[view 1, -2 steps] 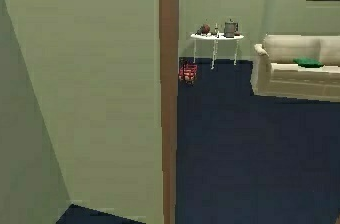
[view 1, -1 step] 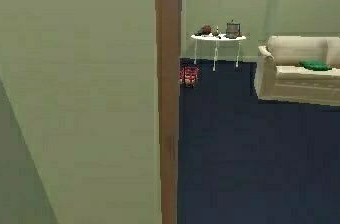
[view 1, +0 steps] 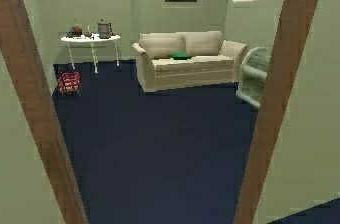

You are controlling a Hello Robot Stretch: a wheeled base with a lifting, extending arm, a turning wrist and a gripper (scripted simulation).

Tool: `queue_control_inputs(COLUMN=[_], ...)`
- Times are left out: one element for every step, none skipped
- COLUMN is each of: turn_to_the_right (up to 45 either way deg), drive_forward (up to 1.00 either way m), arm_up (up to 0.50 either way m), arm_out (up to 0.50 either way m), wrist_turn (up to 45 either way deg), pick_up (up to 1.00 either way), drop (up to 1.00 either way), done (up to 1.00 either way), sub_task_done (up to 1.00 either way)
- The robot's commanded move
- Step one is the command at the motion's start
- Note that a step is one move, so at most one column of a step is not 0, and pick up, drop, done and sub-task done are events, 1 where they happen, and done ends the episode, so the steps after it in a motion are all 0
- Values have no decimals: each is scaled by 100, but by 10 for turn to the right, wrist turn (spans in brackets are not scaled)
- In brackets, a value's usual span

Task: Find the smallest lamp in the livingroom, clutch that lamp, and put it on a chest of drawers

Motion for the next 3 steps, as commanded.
queue_control_inputs(turn_to_the_right=[0,-210,0], drive_forward=[90,0,100], arm_up=[0,0,0], arm_out=[0,0,0], wrist_turn=[0,0,0], pick_up=[0,0,0], drop=[0,0,0], done=[0,0,0], sub_task_done=[0,0,0])
